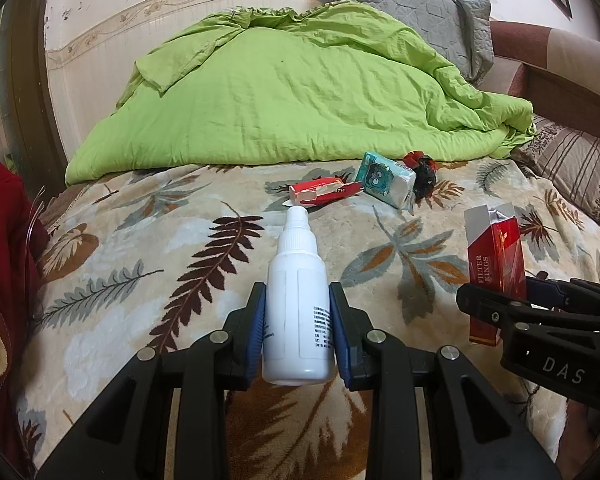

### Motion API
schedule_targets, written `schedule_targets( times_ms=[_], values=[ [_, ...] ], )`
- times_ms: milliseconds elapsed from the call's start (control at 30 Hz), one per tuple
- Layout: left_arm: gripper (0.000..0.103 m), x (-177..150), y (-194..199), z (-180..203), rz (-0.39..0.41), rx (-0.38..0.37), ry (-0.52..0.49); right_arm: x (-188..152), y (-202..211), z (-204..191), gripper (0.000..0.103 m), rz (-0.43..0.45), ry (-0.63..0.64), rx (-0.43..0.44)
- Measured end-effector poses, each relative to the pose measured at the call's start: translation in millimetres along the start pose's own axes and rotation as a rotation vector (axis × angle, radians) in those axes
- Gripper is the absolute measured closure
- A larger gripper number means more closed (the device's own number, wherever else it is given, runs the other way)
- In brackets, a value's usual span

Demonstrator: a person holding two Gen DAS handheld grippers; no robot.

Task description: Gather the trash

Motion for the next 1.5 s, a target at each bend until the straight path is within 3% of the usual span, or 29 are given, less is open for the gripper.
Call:
schedule_targets(
  times_ms=[1100, 1300, 1500],
  values=[
    [0.074, 0.8, 7.1, 10.5, 0.026, -0.013, -0.018, -0.8, 11.0, 3.7, 0.043, 0.022, -0.032, -0.015],
    [0.074, 0.7, 21.3, 17.7, 0.047, -0.079, -0.013, 1.3, 24.7, 8.6, 0.043, 0.034, -0.064, 0.006],
    [0.074, 0.2, 41.8, 40.6, 0.058, -0.162, -0.035, -7.1, 70.5, 37.0, 0.043, 0.062, -0.156, 0.046]
  ],
)
Point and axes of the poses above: each gripper's, at about its wrist camera, not at the fingertips, and y roughly against the way its jaws point, z to its right, x to its top, the point moved 4 cm from there along -y, roughly the way its jaws point, and after that the axes turned 5 degrees about x, right-handed, at the moved point
